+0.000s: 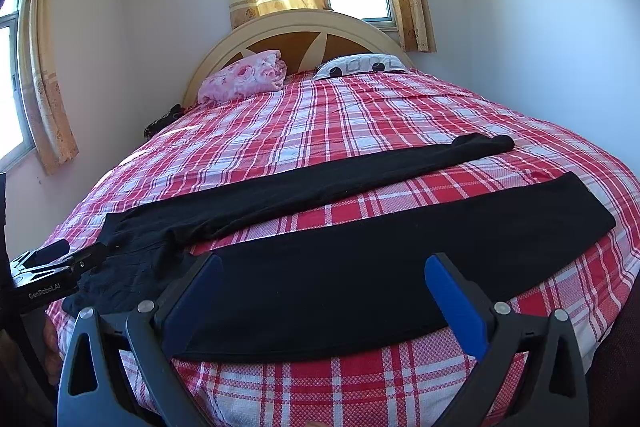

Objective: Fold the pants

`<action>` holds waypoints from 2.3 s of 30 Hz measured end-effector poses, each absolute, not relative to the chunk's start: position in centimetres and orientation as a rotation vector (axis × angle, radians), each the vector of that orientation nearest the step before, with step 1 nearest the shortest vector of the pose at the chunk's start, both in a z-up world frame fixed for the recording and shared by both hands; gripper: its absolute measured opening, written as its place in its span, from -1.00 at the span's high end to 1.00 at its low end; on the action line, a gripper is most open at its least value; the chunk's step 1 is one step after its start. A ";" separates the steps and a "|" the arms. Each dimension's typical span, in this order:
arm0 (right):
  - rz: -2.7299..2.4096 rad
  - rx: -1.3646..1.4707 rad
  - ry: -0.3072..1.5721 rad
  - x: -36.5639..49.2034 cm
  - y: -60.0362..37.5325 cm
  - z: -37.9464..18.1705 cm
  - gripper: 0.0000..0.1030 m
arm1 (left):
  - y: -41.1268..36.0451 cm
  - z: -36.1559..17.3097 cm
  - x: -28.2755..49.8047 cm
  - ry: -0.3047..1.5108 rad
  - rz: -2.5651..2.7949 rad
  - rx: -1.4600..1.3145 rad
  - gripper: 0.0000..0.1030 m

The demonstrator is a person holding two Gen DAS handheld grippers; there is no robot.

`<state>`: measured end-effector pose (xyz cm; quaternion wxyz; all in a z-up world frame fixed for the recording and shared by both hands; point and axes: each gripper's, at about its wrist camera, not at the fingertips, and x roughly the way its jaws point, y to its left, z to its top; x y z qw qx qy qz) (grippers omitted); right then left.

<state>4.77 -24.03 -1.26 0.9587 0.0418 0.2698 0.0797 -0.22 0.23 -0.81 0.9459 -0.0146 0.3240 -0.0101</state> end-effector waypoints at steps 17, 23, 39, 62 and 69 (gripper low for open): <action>0.134 0.065 0.578 5.1 -24.0 -1.9 -0.98 | 0.6 -0.6 -0.6 0.653 -0.037 -0.045 -1.00; 0.130 0.067 0.581 5.0 -24.1 -2.0 -0.98 | 0.6 -0.5 -0.8 0.647 -0.036 -0.044 -1.00; 0.127 0.070 0.583 4.9 -24.3 -2.1 -0.98 | 0.6 -0.6 -0.9 0.652 -0.038 -0.045 -1.00; 0.125 0.067 0.588 5.0 -24.4 -2.3 -0.98 | 0.8 -0.8 -0.8 0.654 -0.037 -0.044 -1.00; 0.141 0.051 0.591 7.3 -26.5 -1.5 -0.98 | 3.6 -2.1 1.8 0.679 0.043 0.047 -1.00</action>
